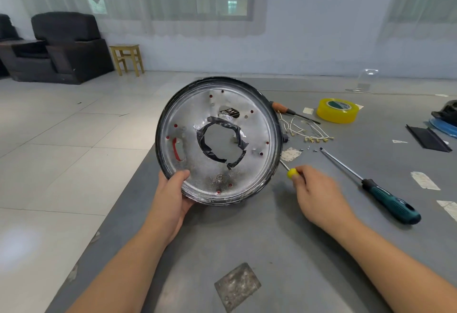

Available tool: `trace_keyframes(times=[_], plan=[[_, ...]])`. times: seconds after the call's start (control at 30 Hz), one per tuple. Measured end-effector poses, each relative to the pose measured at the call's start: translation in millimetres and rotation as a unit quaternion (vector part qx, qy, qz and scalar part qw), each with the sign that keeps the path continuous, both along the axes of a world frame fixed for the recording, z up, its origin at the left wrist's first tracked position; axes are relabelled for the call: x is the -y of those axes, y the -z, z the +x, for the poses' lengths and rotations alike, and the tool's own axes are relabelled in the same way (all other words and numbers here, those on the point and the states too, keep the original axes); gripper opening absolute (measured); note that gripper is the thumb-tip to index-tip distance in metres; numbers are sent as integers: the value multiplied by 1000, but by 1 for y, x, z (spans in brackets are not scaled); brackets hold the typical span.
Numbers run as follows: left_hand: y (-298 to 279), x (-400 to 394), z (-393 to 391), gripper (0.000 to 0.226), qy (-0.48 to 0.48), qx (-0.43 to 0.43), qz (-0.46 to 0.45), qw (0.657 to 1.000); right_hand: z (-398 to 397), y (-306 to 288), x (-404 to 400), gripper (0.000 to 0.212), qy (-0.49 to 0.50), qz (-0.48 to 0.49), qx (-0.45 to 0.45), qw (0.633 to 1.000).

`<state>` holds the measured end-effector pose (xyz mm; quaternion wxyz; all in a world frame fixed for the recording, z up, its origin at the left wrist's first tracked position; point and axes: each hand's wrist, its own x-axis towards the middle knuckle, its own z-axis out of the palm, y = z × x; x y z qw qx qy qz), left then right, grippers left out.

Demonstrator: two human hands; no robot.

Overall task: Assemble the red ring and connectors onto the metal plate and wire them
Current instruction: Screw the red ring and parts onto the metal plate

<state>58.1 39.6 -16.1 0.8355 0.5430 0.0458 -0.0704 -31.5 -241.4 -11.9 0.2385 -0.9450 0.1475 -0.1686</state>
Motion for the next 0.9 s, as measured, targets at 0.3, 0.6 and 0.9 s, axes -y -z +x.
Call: trace_keyframes(times=[0.3,0.6,0.9], plan=[[-6,3,-7,37,6,-7,-25,1000,12,-12,-52,88,-11,574,49,817],[-14,12,-20,46,55,14,-62,996,23,-15,-73,28,-20,636,7,771],[-19,24,-27,76,122,80,-115,983,21,-13,-71,21,-38,674,3,738]])
